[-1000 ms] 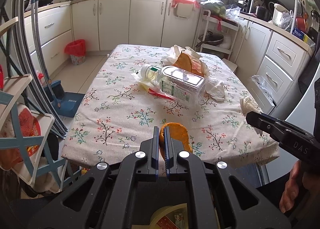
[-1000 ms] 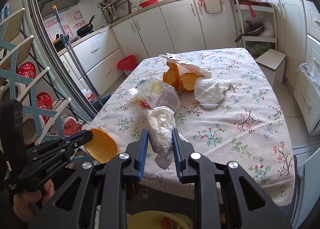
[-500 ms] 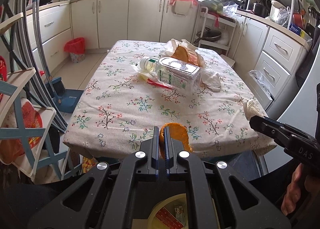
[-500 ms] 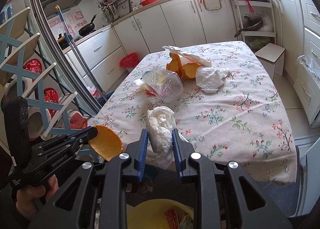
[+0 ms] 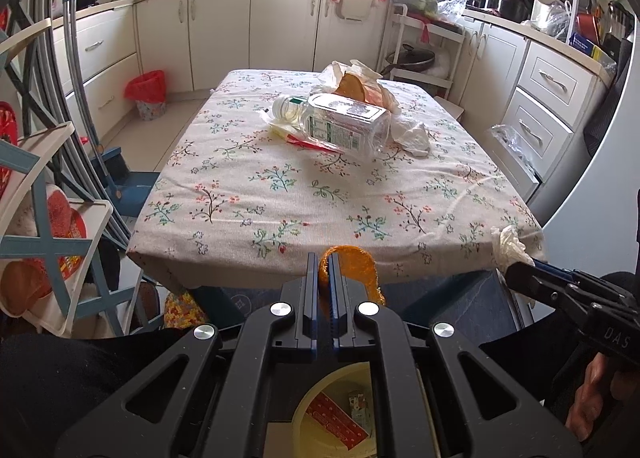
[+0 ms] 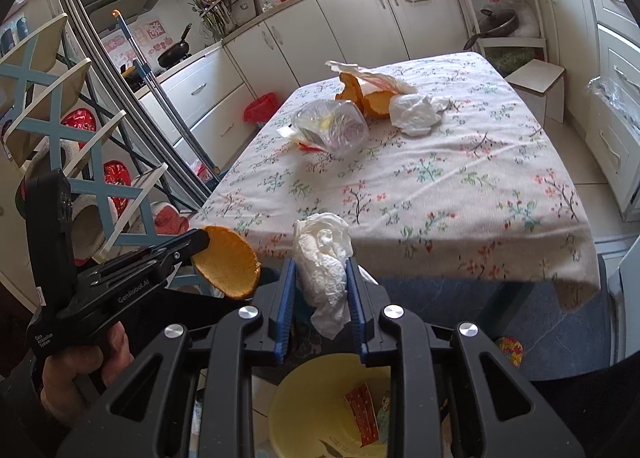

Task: Collect trash
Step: 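Lift the bread crust and tissue and carry them toward the yellow basin, then open the right gripper over the basin while the left gripper releases the bread crust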

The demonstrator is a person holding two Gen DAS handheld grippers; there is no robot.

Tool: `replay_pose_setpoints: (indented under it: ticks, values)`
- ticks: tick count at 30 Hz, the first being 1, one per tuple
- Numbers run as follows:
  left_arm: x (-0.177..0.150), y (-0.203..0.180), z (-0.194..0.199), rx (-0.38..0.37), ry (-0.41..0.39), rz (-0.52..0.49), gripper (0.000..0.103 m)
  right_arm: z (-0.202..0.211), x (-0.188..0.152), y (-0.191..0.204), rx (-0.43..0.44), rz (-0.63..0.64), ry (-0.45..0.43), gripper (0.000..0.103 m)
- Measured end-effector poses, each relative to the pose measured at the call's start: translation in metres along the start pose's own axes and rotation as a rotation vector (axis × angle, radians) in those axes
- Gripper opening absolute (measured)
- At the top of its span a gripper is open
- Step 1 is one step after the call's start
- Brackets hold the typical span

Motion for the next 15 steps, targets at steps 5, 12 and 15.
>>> replay_pose_setpoints:
  ticks: [5, 12, 15]
  values:
    - [-0.011, -0.005, 0.003, -0.004, 0.012, -0.015, 0.005, 0.001, -0.012, 0.002, -0.002, 0.000, 0.020, 0.027]
    - [-0.029, -0.013, 0.005, -0.012, 0.037, -0.035, 0.005, -0.003, -0.036, 0.004, -0.015, 0.000, 0.084, 0.027]
    - [-0.034, -0.015, 0.006, -0.014, 0.047, -0.040, 0.005, -0.005, -0.045, 0.005, -0.017, 0.004, 0.112, 0.027]
Point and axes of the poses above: each gripper's, at about its wrist camera, not at the fingertips, and z roughly against the way its jaws point, y to its left, x to its top, the point moved 8 cm from there along -z, roughly the way its jaws point, and after that the axes turned 6 degrees about y, right-handed, at the moved point
